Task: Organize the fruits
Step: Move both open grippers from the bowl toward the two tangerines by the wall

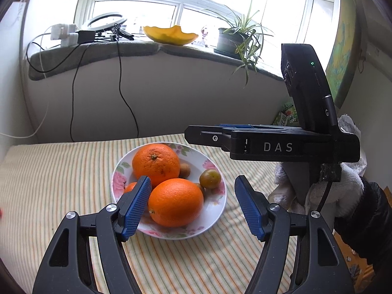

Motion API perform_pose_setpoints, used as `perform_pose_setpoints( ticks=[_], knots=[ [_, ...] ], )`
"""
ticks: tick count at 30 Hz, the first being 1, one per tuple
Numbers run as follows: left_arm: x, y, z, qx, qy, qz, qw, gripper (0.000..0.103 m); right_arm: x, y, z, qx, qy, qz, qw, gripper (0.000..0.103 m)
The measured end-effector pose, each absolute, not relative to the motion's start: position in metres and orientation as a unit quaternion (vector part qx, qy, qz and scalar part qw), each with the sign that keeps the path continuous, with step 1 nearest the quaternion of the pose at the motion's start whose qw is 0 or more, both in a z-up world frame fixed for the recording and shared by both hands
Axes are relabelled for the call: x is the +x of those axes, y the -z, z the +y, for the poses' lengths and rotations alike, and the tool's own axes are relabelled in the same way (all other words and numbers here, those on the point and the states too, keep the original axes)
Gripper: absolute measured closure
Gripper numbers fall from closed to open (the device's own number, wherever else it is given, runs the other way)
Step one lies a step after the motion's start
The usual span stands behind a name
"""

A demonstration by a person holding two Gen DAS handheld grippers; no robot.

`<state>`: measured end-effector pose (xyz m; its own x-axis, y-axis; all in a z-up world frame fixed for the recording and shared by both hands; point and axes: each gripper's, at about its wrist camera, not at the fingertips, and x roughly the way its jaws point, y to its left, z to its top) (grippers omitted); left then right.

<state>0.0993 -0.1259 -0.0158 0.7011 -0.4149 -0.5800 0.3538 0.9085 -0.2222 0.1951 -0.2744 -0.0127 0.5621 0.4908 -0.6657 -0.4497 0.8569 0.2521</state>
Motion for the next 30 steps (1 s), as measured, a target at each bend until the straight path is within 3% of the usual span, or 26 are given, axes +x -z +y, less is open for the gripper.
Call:
perform_pose_setpoints(
  ticks=[14, 30],
  knots=[
    [0.084, 0.012, -0.074, -0.066, 0.159, 0.315, 0.934, 0.032, 0.188, 0.006, -0.203, -0.073, -0.281, 0.375, 0.88, 0.018],
    [0.067, 0.027, 0.011, -0.109, 0.069, 0.315, 0.94, 0.032, 0.196, 0.006, -0.126, -0.088, -0.351, 0.365, 0.857, 0.018]
  ],
)
